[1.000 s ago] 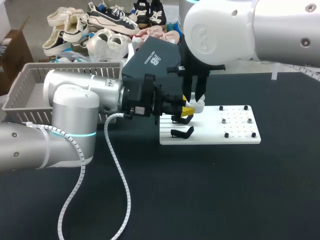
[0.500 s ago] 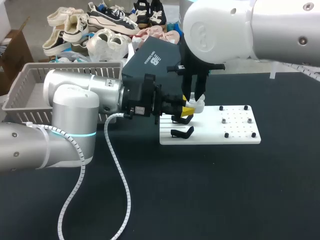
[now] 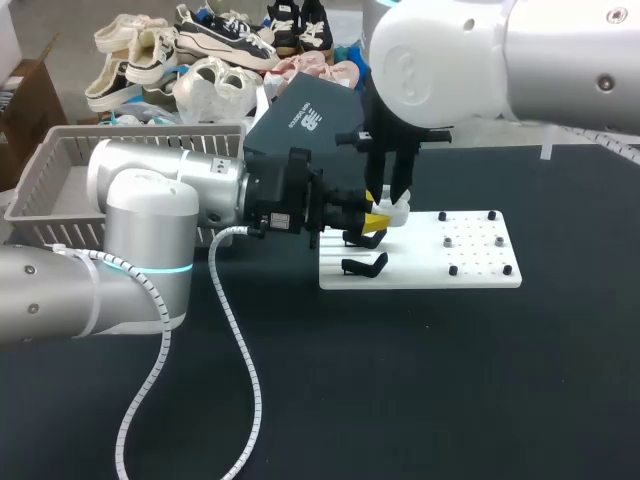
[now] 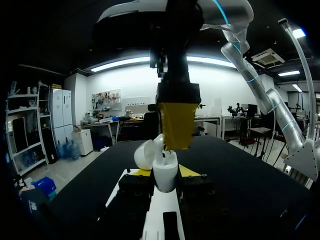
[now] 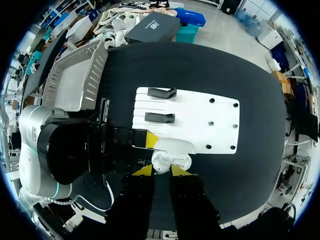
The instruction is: Pick up each earbud case from the left stands, insert the matching earbuds, close the lid, and place the case in the box.
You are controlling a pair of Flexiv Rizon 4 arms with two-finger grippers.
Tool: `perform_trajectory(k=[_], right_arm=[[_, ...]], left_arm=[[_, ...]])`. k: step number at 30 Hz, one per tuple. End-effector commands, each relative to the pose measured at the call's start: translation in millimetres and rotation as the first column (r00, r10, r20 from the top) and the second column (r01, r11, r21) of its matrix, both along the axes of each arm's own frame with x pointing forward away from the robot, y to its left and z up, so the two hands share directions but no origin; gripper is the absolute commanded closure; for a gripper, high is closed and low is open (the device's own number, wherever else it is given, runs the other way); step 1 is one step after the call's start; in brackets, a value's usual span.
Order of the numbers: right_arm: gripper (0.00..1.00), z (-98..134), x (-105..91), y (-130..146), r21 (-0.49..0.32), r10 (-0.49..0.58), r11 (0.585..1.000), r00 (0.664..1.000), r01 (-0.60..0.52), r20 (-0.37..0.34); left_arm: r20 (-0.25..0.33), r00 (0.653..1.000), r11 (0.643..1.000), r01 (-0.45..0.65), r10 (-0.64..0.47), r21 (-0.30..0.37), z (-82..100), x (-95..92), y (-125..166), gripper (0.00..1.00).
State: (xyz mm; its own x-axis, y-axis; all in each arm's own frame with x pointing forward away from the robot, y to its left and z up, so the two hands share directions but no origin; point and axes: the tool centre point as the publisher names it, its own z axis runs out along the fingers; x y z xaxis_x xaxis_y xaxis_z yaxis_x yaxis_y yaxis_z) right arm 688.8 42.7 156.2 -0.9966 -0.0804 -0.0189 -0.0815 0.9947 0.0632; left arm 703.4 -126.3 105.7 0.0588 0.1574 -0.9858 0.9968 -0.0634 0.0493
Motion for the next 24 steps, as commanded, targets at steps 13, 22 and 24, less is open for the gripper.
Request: perform_trajectory(k=[13, 22, 24], right_arm=[[1.00, -7.2, -1.3, -4.3, -0.003, -0.013, 1.000, 1.000, 0.013, -0.006], [0.73, -7.9, -1.0, -2.1, -0.010, -0.016, 1.000, 1.000, 0.016, -0.008], [0.67, -7.6, -1.1, -1.4, -0.010, -0.016, 1.000, 1.000, 0.015, -0.008]], left_arm=[[0.001, 1.000, 1.000, 0.003, -0.003, -0.001, -0.2, 1.7, -0.3, 1.00], [0.001, 1.000, 1.000, 0.003, -0.003, -0.001, -0.2, 1.7, -0.3, 1.00], [0.001, 1.000, 1.000, 0.003, -0.003, -0.001, -0.2, 1.7, -0.3, 1.00]])
